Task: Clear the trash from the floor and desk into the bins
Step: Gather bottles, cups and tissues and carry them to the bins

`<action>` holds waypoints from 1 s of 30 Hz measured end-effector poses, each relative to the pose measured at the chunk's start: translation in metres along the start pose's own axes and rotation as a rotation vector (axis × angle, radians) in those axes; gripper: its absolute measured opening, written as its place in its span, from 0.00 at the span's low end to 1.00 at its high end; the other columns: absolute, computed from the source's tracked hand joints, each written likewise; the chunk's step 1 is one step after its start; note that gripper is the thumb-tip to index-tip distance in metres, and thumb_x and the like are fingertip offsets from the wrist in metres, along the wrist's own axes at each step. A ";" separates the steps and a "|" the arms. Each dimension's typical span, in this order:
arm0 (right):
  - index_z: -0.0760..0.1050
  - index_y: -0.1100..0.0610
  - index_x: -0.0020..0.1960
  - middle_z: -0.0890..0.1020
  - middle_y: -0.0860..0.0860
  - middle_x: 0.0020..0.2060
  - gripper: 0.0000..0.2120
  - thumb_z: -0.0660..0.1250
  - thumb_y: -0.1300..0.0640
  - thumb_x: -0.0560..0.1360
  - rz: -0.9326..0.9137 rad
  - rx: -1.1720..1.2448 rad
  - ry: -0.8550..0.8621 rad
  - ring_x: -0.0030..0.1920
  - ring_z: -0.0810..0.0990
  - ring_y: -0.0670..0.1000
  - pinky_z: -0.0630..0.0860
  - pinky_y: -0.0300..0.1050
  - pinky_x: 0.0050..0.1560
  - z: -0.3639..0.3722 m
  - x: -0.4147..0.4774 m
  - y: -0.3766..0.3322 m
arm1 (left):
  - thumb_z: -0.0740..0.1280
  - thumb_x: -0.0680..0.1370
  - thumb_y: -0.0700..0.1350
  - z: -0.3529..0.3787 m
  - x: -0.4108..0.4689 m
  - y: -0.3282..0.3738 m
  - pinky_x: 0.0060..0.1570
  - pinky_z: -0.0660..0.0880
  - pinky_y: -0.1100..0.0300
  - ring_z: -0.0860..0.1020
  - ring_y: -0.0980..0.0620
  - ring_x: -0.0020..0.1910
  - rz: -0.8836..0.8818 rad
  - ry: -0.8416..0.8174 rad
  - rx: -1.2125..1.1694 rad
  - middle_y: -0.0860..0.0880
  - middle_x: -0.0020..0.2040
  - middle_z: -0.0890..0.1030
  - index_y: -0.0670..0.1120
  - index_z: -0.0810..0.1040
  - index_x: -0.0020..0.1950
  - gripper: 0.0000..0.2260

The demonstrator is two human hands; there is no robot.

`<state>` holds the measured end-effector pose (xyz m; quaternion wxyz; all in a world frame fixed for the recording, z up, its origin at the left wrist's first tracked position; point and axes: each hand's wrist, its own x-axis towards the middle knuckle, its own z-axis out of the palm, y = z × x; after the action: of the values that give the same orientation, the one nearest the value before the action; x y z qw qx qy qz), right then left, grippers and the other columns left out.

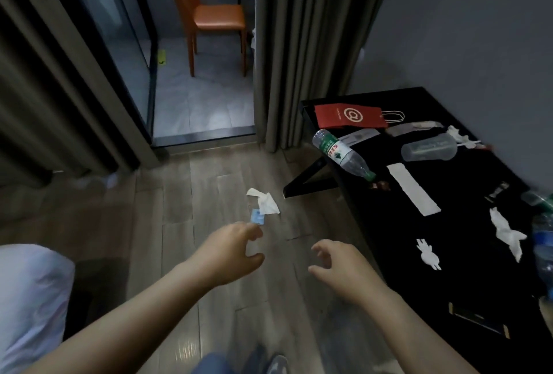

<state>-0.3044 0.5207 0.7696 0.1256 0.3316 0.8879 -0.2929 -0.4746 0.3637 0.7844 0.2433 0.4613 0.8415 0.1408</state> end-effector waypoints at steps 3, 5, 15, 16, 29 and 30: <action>0.74 0.52 0.63 0.80 0.49 0.56 0.20 0.69 0.49 0.73 0.032 0.012 -0.034 0.57 0.77 0.47 0.70 0.40 0.61 0.000 0.039 0.000 | 0.68 0.75 0.55 -0.005 0.039 -0.016 0.54 0.74 0.63 0.75 0.57 0.57 -0.023 -0.031 -0.005 0.54 0.61 0.76 0.52 0.73 0.65 0.20; 0.74 0.51 0.63 0.79 0.49 0.57 0.20 0.68 0.49 0.73 0.063 0.013 -0.057 0.58 0.77 0.47 0.72 0.40 0.57 0.003 0.066 0.000 | 0.68 0.75 0.54 -0.008 0.067 -0.029 0.55 0.74 0.62 0.75 0.56 0.57 -0.022 -0.061 -0.007 0.54 0.61 0.76 0.52 0.73 0.65 0.20; 0.75 0.52 0.62 0.80 0.51 0.57 0.19 0.67 0.50 0.73 0.179 0.026 -0.078 0.58 0.77 0.50 0.73 0.41 0.55 0.047 0.225 0.004 | 0.66 0.75 0.53 0.015 0.229 -0.115 0.54 0.73 0.60 0.76 0.51 0.58 0.003 -0.182 0.029 0.51 0.60 0.77 0.49 0.73 0.64 0.19; 0.75 0.52 0.62 0.80 0.51 0.57 0.19 0.67 0.50 0.73 0.178 0.017 -0.074 0.58 0.77 0.50 0.72 0.41 0.55 0.055 0.241 0.008 | 0.66 0.75 0.53 0.025 0.244 -0.124 0.54 0.73 0.60 0.76 0.51 0.58 -0.002 -0.198 0.028 0.51 0.60 0.77 0.49 0.73 0.64 0.19; 0.74 0.54 0.63 0.78 0.52 0.58 0.19 0.67 0.51 0.74 0.211 -0.046 -0.177 0.59 0.77 0.51 0.72 0.42 0.56 0.230 0.414 0.156 | 0.67 0.75 0.53 0.255 0.390 -0.237 0.54 0.73 0.60 0.76 0.50 0.58 -0.119 -0.318 0.027 0.49 0.61 0.77 0.48 0.72 0.66 0.20; 0.74 0.54 0.63 0.78 0.52 0.58 0.19 0.67 0.51 0.74 0.202 -0.041 -0.177 0.58 0.77 0.51 0.72 0.42 0.55 0.245 0.430 0.172 | 0.67 0.75 0.52 0.276 0.403 -0.246 0.55 0.75 0.59 0.77 0.50 0.58 -0.113 -0.321 0.028 0.49 0.61 0.78 0.48 0.73 0.65 0.20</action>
<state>-0.5050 0.6988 0.3203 0.2392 0.3896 0.8411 -0.2889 -0.6837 0.5760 0.3262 0.3757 0.4330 0.8184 0.0395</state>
